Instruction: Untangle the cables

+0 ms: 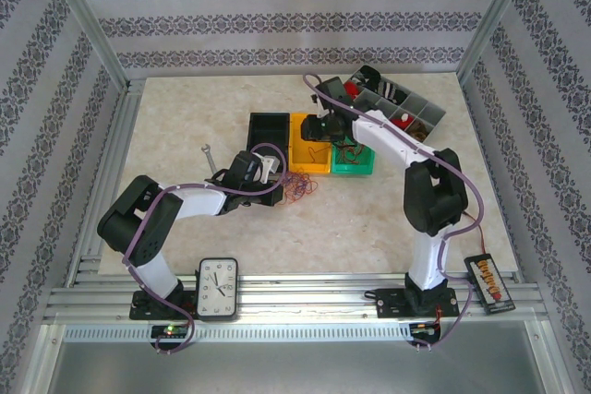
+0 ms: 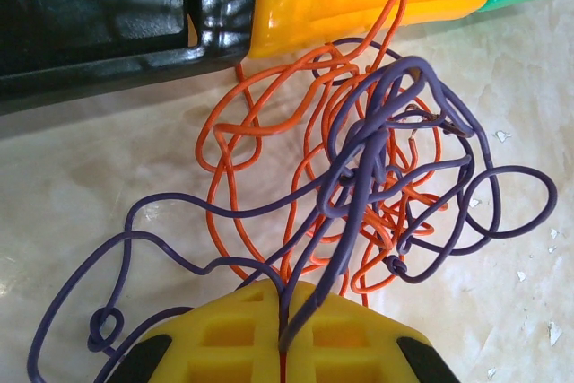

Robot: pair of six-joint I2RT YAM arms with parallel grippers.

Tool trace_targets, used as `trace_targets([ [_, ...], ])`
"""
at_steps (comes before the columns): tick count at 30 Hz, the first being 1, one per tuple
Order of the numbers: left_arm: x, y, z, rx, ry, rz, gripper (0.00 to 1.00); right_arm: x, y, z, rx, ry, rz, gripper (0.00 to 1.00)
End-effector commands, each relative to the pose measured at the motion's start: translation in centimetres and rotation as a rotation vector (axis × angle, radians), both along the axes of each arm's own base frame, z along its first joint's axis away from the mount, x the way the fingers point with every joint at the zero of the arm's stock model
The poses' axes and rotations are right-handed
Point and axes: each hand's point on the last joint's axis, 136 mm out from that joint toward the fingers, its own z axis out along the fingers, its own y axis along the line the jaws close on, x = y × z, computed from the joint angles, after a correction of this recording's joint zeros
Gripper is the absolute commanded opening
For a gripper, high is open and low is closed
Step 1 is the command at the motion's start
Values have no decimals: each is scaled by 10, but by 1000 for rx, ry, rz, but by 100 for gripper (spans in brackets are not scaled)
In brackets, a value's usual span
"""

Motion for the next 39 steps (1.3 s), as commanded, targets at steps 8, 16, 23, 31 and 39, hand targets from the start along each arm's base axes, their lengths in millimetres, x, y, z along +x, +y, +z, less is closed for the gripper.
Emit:
trace_targets([
  [8, -4, 5, 10, -3, -28, 9, 0, -5, -6, -44, -270, 97, 161, 41],
  [16, -6, 6, 10, 1, -23, 9, 0, 5, -1, -57, -456, 48, 254, 40],
  [23, -5, 6, 10, 4, -22, 5, 0, 5, 0, -72, -523, 56, 275, 39],
  [31, -5, 5, 9, 5, -15, 1, 0, 3, -6, -85, -564, 69, 286, 36],
  [39, -4, 5, 9, 8, -13, 3, 0, 1, 2, -89, -522, 78, 291, 21],
])
